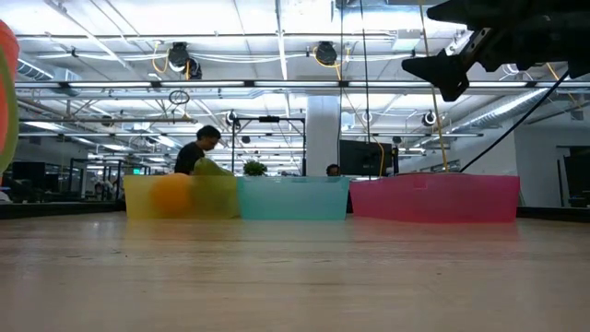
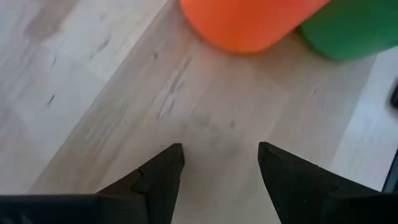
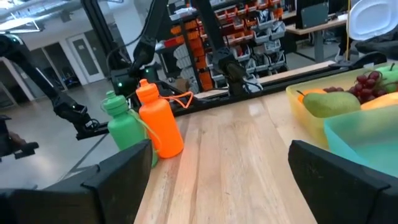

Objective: Pick & Place Food Item
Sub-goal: Put the orange tumbler into the green bin

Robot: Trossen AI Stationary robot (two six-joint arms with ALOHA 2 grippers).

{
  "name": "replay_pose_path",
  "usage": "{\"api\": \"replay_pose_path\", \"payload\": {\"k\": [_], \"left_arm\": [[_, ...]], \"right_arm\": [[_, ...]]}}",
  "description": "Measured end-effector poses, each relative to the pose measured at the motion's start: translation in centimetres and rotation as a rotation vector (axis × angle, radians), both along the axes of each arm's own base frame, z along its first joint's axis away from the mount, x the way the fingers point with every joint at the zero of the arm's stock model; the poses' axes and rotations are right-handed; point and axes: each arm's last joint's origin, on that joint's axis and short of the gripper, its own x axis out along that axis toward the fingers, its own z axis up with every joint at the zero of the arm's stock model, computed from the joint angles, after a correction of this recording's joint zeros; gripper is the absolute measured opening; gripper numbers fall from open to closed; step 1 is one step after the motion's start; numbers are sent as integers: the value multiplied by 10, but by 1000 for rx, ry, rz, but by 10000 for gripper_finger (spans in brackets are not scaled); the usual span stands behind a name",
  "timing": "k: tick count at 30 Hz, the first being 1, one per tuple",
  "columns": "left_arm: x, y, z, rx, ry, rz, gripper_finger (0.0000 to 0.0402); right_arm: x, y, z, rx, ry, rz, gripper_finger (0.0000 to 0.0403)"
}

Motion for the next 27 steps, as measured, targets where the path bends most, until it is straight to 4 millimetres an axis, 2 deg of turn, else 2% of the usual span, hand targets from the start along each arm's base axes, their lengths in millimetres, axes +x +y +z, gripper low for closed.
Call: {"api": "replay_pose_path", "payload": {"k": [5, 9, 21, 27], "left_arm": [[-6, 5, -5, 121, -197, 50, 227], [1, 17, -3, 227, -340, 115, 227], [45, 39, 1, 432, -398, 115, 227], [65, 57, 2, 500, -393, 191, 228]], "right_arm": [[0, 0, 1, -31, -7, -4, 357], [0, 0, 1, -37, -7, -4, 357], [0, 0, 0, -49, 2, -4, 357], [0, 0, 0, -49, 2, -4, 357]]}}
